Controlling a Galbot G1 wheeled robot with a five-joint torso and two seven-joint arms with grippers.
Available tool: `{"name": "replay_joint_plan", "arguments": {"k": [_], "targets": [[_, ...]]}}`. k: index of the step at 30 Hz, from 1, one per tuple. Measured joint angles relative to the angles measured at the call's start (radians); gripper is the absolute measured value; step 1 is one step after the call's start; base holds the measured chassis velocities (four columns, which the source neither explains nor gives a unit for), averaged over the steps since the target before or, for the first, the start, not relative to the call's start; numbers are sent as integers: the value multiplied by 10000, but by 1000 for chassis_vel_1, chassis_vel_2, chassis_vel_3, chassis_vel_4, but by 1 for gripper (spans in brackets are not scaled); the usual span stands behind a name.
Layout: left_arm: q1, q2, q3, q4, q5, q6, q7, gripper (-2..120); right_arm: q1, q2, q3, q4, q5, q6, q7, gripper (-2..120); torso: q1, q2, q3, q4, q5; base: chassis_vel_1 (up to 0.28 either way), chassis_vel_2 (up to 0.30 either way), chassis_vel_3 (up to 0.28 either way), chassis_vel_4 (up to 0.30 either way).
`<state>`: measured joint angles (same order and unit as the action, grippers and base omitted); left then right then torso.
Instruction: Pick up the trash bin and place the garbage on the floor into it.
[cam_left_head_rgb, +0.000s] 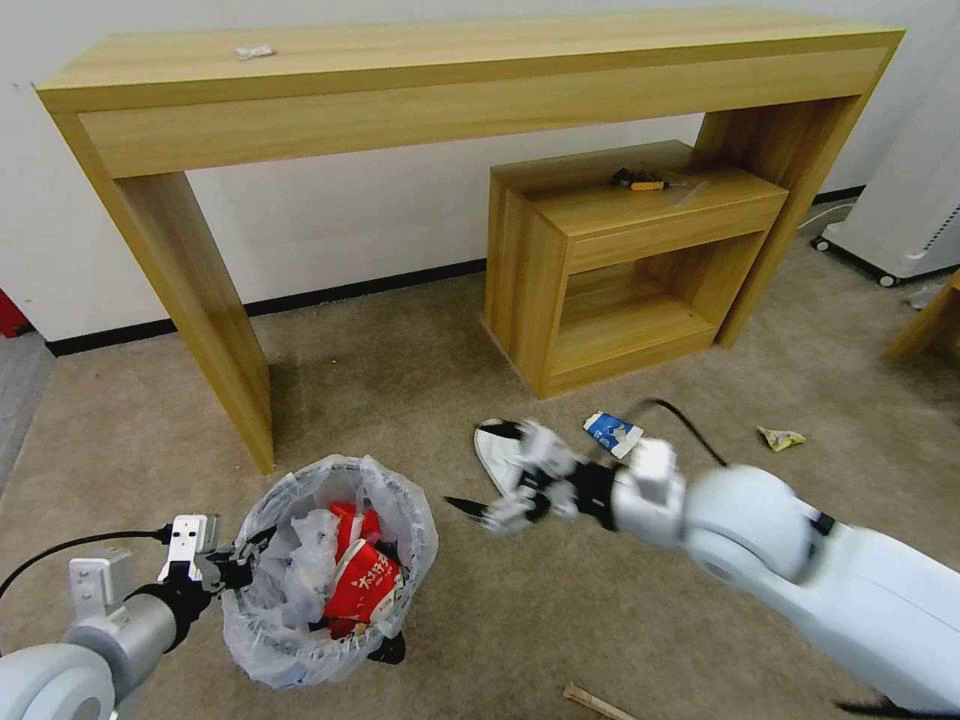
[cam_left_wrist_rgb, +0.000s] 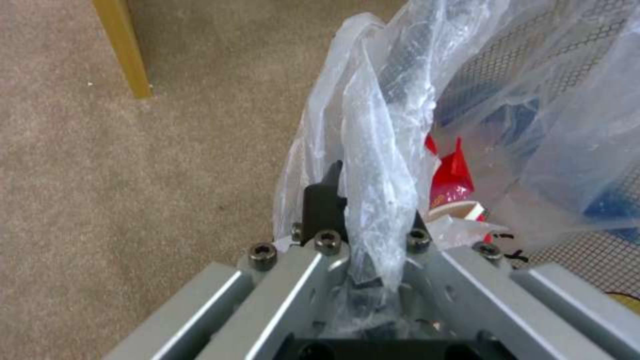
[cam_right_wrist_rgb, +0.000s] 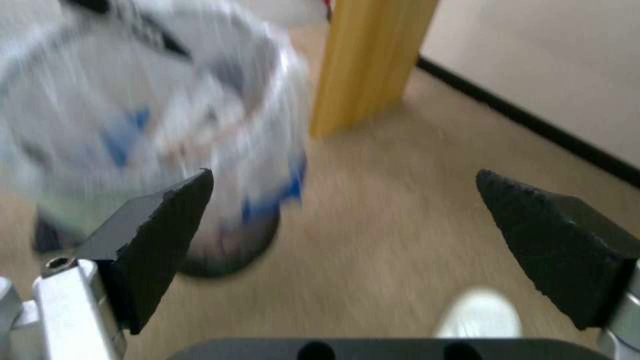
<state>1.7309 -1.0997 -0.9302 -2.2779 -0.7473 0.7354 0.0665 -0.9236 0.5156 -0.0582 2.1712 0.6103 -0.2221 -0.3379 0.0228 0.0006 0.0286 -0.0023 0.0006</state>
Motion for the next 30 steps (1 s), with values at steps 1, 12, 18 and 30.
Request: {"name": "replay_joint_plan", "arguments": {"k": [1,12,18,30], "targets": [[2,-10,2,0,15,0,9,0,-642,-168,439,-130,-208,255,-122,100,0,0,0,0,-2,0,0,0,0],[150,-106,-133,-164,16,0,-4,0,-3205,166,1241,-2179,-1555,1637,-709,100,0,0,1,4,-1,0,0,0,0],[224,-147,-118,-166,86,0,-8,0,-4230,331,1767,-2873,-2231,2331,-1280,100,0,0,1,4,-2,0,0,0,0],[285,-223,70,-87,318,0,-21,0,-6260,953,2907,-4547,-4186,4068,-2095,100,0,0,1,4,-3,0,0,0,0]]}}
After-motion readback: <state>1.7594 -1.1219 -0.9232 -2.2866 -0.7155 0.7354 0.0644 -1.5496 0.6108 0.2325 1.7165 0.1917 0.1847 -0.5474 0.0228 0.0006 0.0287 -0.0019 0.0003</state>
